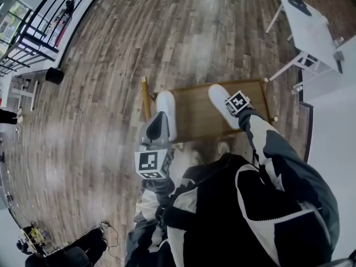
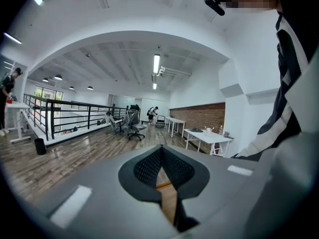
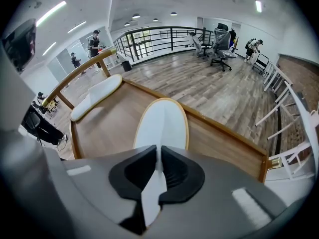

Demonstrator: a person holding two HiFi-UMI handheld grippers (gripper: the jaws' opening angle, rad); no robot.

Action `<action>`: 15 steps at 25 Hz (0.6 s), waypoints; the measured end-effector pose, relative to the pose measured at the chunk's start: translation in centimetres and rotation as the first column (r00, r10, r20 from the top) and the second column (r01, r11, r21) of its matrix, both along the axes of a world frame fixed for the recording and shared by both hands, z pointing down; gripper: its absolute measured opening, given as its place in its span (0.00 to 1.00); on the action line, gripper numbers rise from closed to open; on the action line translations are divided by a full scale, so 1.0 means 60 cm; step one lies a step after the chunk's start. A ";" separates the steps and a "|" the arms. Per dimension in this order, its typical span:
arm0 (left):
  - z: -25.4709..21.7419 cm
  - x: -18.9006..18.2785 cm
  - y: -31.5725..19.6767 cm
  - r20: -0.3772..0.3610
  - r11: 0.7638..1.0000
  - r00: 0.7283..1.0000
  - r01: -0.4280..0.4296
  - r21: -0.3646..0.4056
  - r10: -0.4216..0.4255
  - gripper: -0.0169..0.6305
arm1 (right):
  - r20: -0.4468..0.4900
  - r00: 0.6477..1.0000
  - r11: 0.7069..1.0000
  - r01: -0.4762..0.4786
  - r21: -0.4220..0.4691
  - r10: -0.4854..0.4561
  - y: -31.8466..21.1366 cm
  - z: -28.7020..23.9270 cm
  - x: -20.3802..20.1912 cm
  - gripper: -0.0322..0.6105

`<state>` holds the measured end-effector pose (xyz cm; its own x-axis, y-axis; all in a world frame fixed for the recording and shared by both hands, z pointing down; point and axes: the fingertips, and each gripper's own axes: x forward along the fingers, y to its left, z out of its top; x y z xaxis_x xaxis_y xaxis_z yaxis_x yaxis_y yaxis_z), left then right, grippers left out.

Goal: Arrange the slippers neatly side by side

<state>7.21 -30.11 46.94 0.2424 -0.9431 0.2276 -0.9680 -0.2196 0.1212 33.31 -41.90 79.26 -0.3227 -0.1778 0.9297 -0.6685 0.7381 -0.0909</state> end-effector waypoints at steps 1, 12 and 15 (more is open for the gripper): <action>-0.001 -0.002 0.000 0.000 1.000 1.000 0.008 -0.001 -0.008 0.06 | 0.008 1.000 1.000 -0.010 0.005 0.010 -0.001 -0.006 -0.001 0.09; 0.002 -0.004 -0.001 -0.024 0.999 1.000 -0.013 0.040 0.014 0.06 | 0.221 0.968 0.989 -0.135 0.063 0.118 -0.002 -0.122 -0.078 0.09; 0.004 -0.008 -0.002 -0.027 0.999 1.000 -0.015 0.041 0.016 0.06 | 0.276 0.953 0.987 -0.147 0.062 0.125 0.005 -0.150 -0.116 0.09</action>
